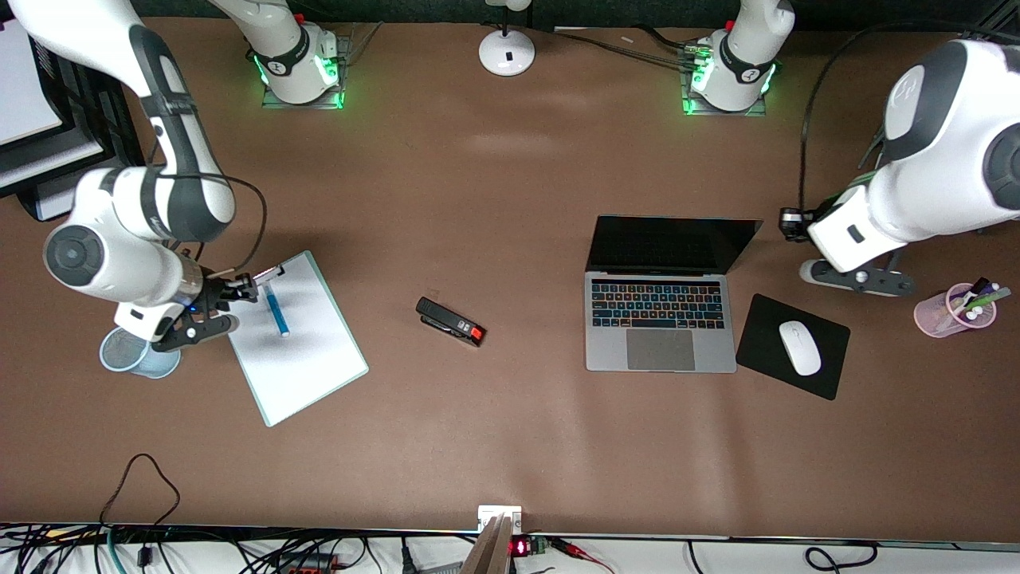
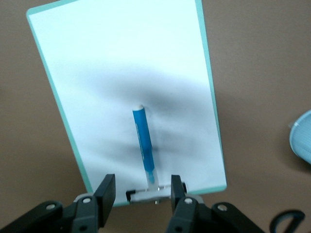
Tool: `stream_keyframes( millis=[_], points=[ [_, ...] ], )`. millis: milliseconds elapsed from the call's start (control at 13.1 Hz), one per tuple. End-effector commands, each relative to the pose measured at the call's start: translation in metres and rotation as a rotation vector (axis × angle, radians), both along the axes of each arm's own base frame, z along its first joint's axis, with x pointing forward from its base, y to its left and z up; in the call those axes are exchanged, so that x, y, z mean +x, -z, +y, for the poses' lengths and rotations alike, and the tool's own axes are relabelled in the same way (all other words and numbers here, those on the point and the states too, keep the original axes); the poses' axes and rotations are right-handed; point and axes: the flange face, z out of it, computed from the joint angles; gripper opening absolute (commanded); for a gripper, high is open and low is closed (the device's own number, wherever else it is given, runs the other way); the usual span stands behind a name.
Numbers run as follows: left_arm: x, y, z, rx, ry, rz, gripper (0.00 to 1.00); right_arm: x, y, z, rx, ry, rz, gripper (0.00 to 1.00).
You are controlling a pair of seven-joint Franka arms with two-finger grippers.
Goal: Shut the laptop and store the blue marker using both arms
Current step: 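Reach the right gripper to the blue marker while the left gripper reaches the laptop, then grasp the blue marker with the right gripper while the left gripper grips the laptop lid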
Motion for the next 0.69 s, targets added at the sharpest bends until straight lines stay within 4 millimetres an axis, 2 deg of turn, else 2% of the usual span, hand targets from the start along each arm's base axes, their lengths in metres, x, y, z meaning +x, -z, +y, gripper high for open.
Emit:
stream_keyframes(
  millis=[0, 153, 230, 306, 459, 612],
  points=[
    [-0.039, -0.003, -0.024, -0.038, -0.063, 0.03, 0.02, 0.006, 0.017, 0.01, 0.006, -0.045, -0.014, 0.51],
    [-0.065, -0.014, -0.058, -0.025, -0.051, 0.017, 0.02, 0.009, 0.035, 0.009, 0.014, -0.116, -0.022, 0.5],
    [-0.079, -0.014, -0.074, -0.001, -0.072, 0.022, 0.02, 0.01, 0.045, 0.008, 0.016, -0.142, -0.022, 0.5],
    [-0.098, -0.007, -0.098, 0.026, -0.072, 0.021, 0.02, 0.01, 0.053, 0.009, 0.016, -0.153, -0.02, 0.5],
    [-0.131, 0.027, -0.129, 0.062, -0.042, -0.013, 0.02, 0.011, 0.063, 0.01, 0.016, -0.154, -0.025, 0.49],
    [-0.143, 0.066, -0.133, 0.064, -0.046, -0.062, 0.02, 0.012, 0.071, 0.016, 0.017, -0.162, -0.034, 0.48]
  ],
)
